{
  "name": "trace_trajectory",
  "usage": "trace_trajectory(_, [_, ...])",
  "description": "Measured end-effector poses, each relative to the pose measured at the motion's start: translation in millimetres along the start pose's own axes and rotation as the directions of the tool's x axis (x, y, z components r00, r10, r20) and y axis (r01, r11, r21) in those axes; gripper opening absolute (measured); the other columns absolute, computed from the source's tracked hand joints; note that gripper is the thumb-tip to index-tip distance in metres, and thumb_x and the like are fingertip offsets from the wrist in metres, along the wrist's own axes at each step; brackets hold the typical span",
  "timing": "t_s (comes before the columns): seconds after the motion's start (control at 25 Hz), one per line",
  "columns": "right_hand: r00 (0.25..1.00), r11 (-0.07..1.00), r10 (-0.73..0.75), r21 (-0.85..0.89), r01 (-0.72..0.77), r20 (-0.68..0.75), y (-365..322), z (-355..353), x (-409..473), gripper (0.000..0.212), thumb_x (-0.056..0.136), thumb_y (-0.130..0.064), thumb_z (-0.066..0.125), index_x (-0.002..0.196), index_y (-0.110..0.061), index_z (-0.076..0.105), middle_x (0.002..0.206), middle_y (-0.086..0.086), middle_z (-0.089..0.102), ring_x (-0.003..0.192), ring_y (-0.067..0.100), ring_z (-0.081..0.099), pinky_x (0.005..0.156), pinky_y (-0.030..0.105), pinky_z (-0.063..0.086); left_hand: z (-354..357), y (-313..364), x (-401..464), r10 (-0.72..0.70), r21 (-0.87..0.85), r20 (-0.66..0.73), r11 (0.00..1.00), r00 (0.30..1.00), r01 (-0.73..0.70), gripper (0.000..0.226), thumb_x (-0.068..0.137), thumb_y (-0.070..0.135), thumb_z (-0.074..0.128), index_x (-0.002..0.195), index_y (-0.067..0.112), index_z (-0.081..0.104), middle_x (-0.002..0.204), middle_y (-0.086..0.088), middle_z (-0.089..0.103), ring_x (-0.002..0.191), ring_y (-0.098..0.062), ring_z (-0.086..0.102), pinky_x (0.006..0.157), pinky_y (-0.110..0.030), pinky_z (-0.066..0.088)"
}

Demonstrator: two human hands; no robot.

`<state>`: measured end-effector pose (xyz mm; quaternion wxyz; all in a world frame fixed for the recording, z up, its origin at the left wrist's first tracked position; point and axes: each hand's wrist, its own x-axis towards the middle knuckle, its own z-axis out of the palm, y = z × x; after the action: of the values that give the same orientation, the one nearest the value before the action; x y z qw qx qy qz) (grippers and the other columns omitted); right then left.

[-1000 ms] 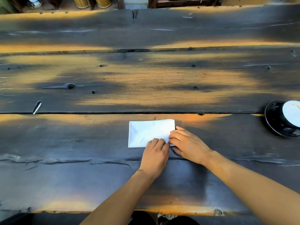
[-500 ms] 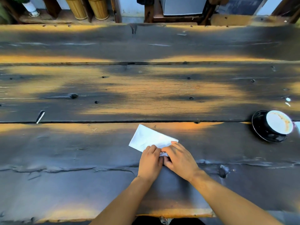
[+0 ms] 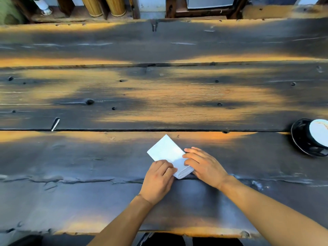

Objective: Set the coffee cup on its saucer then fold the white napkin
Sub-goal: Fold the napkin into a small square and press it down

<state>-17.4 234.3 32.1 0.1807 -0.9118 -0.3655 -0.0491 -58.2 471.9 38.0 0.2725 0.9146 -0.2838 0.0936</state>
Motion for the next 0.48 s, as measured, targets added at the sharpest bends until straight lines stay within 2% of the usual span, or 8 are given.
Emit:
trace_trajectory(0.12, [0.995, 0.992, -0.101, 0.078, 0.1, 0.013, -5, -3, 4, 0.023, 0.074, -0.007, 0.076, 0.091, -0.017, 0.066, 0.123, 0.005, 0.069, 0.131, 0.025, 0.057, 0.114, 0.04, 0.04, -4, 0, -14, -0.08, 0.004, 0.001, 0.997, 0.997, 0.08, 0.016, 0.086, 0.003, 0.064, 0.1, 0.01, 0.062, 0.103, -0.006, 0.065, 0.096, -0.028, 0.062, 0.082, -0.035, 0.049])
trace_trajectory(0.24, [0.985, 0.978, -0.17, 0.129, 0.167, 0.016, -9, 1, -6, 0.021, 0.079, -0.005, 0.067, 0.094, -0.019, 0.061, 0.119, 0.006, 0.07, 0.126, 0.026, 0.061, 0.109, 0.042, 0.048, -1, 4, -26, -0.056, 0.001, 0.042, 0.998, 0.998, 0.056, 0.02, 0.081, -0.004, 0.066, 0.097, 0.008, 0.064, 0.103, -0.009, 0.066, 0.1, -0.029, 0.063, 0.093, -0.035, 0.049])
trace_trajectory(0.36, [0.985, 0.976, -0.172, 0.14, 0.168, 0.018, -1, 5, -22, 0.023, 0.085, -0.008, 0.055, 0.102, -0.022, 0.063, 0.111, 0.002, 0.073, 0.111, 0.022, 0.069, 0.106, 0.038, 0.05, 5, 4, -26, -0.029, 0.0, 0.087, 1.0, 0.996, 0.029, 0.025, 0.077, -0.009, 0.067, 0.096, 0.008, 0.066, 0.102, -0.008, 0.068, 0.098, -0.028, 0.064, 0.095, -0.034, 0.049])
trace_trajectory(0.48, [0.996, 0.988, -0.089, 0.129, 0.09, -0.011, 1, 1, -28, 0.021, 0.086, -0.018, 0.059, 0.104, -0.023, 0.067, 0.106, -0.002, 0.074, 0.099, 0.018, 0.069, 0.101, 0.031, 0.053, 6, 1, -24, -0.066, 0.008, 0.119, 0.998, 0.991, 0.066, 0.024, 0.081, -0.004, 0.066, 0.099, 0.011, 0.066, 0.103, -0.003, 0.069, 0.096, -0.023, 0.063, 0.088, -0.031, 0.048])
